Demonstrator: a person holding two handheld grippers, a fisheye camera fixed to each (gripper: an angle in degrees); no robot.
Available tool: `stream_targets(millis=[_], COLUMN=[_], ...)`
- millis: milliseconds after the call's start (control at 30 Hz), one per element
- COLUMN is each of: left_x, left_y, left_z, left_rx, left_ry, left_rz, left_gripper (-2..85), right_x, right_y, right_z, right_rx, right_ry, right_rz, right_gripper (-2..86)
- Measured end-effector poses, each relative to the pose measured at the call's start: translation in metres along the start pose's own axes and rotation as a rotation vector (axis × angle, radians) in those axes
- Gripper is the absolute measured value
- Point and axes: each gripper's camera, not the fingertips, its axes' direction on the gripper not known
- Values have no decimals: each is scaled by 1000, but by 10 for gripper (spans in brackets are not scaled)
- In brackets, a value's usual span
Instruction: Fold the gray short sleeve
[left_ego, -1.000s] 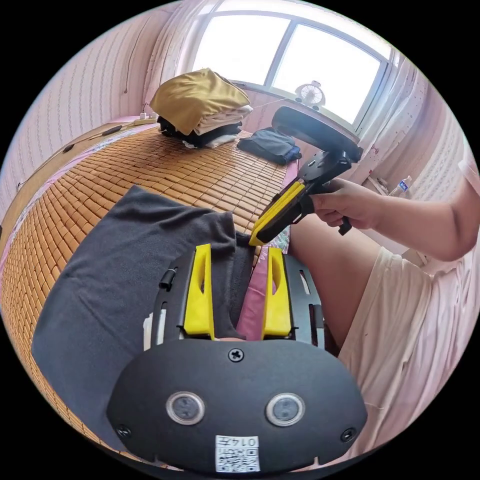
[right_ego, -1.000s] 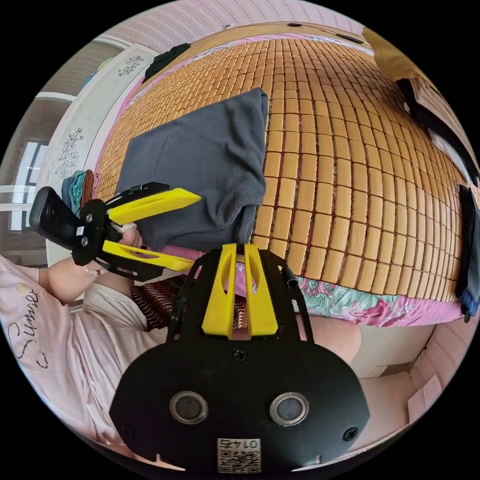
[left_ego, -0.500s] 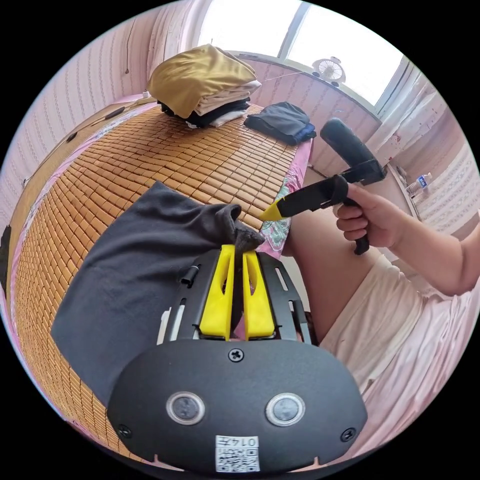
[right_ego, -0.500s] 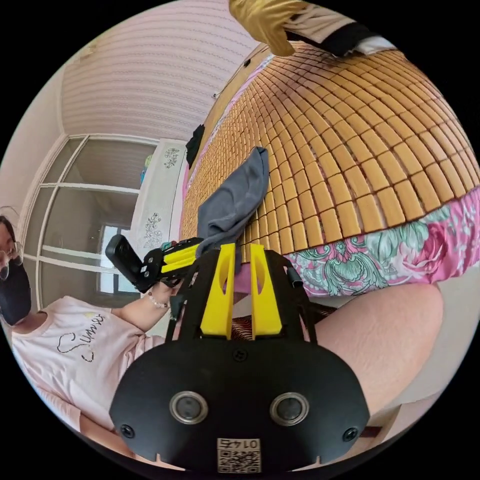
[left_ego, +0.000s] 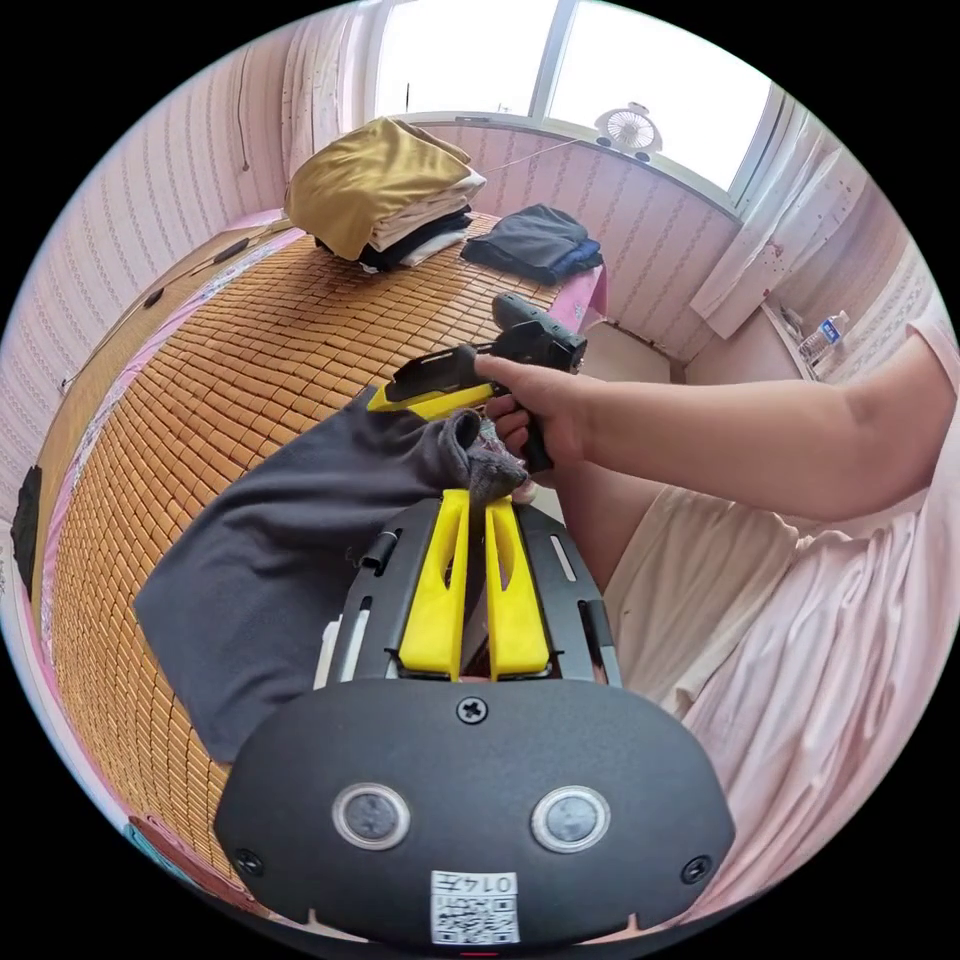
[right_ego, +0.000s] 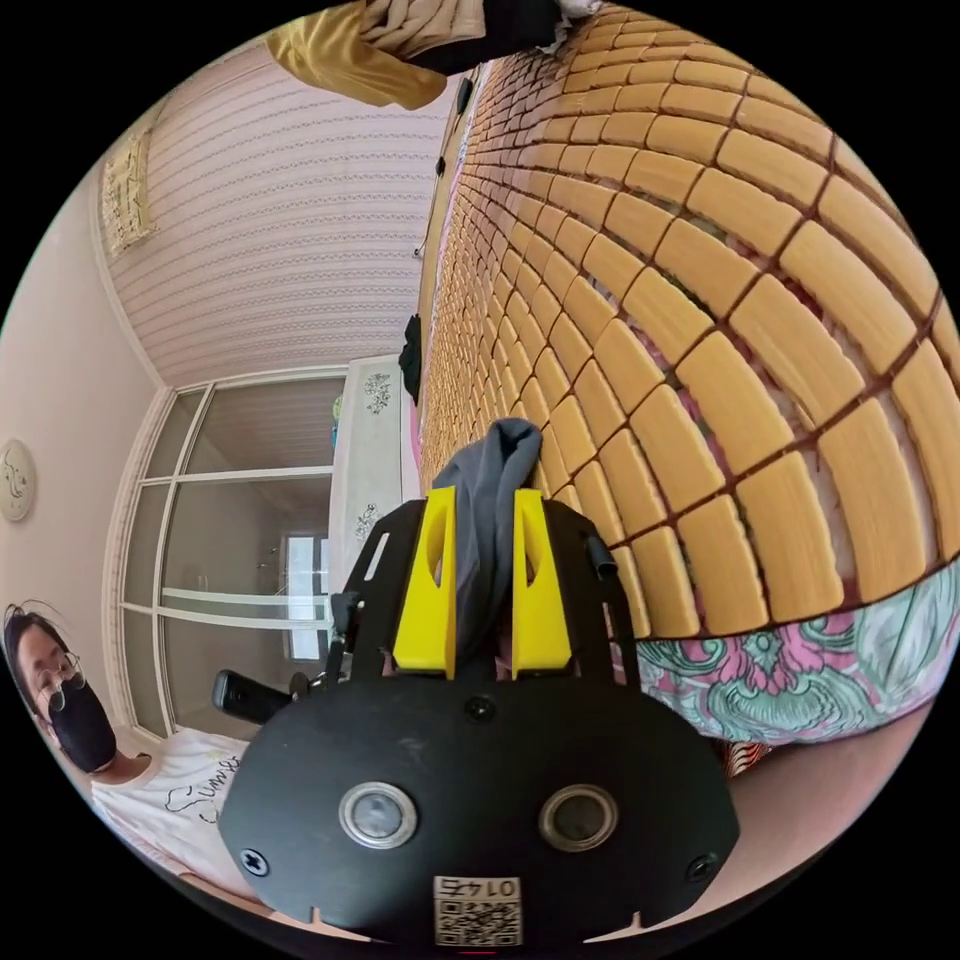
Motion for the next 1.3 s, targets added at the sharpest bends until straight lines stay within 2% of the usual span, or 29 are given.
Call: stream_targets(millis=[67,200,333,500,600,800,967,1067,1200,1300], left_x=[4,16,21,-17,-57,-143,-235,-274,-297,-309], left_y=[-1,-11,-37,-67,-61,0,66,82,89,93], left_z=[1,8,1,-13,-26,-51,-40,-15,-1,3], left_rx=[-6,-18,53,183,248,272,309,249,170,66], left_ry=[34,29,63,198,251,144,91,142,165,168], left_rz=[18,84,151,49,-58,-287,-674,-803,-858,-901], left_gripper=[1,3,4,2,2,8,31,41,43,42], right_x=[2,-6,-37,-89,-119,-158,-170,-171,-187,-203], right_y=[0,5,10,13,11,9,20,27,37,45], right_z=[-14,-50,-97,-117,-87,48,168,206,226,235], right_rx=[23,85,159,199,125,-114,-213,-292,-360,-388], right_ry=[-7,-16,-7,71,129,249,502,484,497,643], right_rz=[-1,-43,-151,-251,-305,-376,-419,-432,-544,-696], right_gripper=[35,20,14,12,11,13,18,23,35,67])
